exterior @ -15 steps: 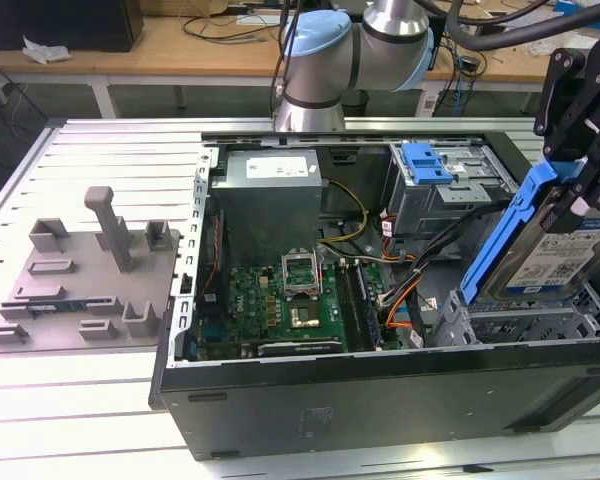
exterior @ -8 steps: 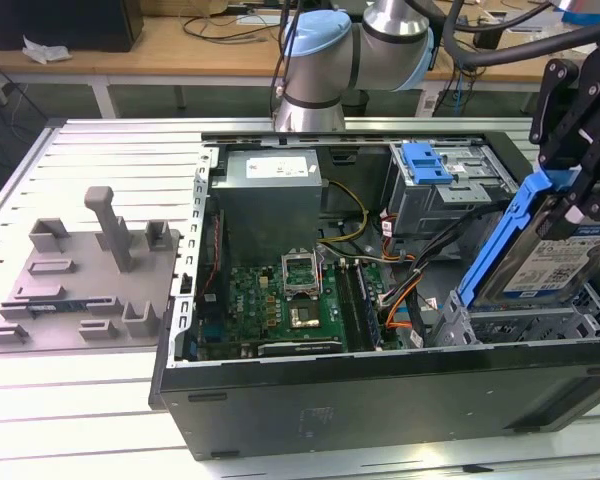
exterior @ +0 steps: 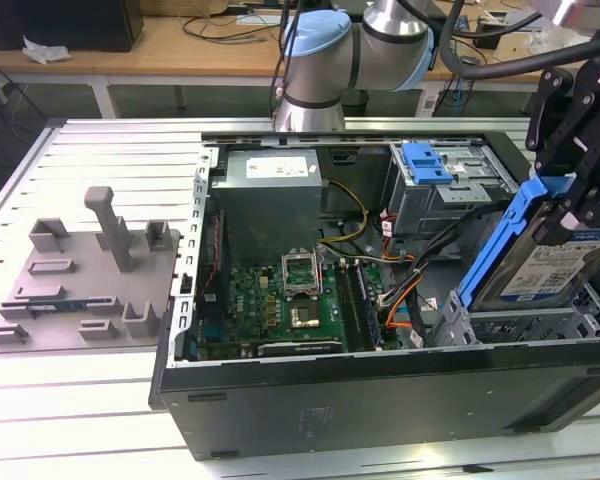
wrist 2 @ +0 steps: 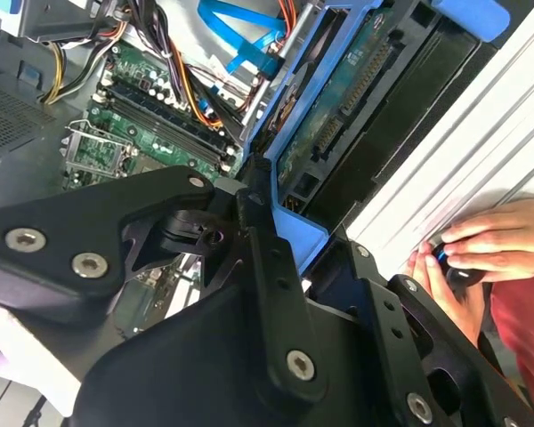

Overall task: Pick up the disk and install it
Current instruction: 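Insert the disk into the insertion slot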

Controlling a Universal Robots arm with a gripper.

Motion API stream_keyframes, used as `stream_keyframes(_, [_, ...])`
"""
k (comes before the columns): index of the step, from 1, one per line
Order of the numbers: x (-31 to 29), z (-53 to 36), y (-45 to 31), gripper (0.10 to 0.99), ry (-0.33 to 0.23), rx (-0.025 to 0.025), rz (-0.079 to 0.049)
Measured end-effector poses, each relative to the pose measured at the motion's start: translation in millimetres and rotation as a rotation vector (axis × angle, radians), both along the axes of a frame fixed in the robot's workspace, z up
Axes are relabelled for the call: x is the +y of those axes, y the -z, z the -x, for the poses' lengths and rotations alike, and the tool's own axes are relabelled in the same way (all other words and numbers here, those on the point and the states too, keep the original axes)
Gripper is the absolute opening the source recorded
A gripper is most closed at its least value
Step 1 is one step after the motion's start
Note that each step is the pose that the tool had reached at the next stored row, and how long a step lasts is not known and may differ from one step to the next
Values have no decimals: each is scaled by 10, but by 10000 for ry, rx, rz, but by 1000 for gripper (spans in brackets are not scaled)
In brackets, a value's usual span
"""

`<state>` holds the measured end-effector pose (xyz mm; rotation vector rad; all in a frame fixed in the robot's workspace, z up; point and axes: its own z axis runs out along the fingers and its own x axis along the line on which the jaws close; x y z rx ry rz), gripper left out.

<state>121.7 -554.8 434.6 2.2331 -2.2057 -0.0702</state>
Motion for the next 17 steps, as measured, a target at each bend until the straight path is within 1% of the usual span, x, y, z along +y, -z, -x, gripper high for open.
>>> stream_keyframes(17, [0, 0, 162, 365, -39, 0, 1])
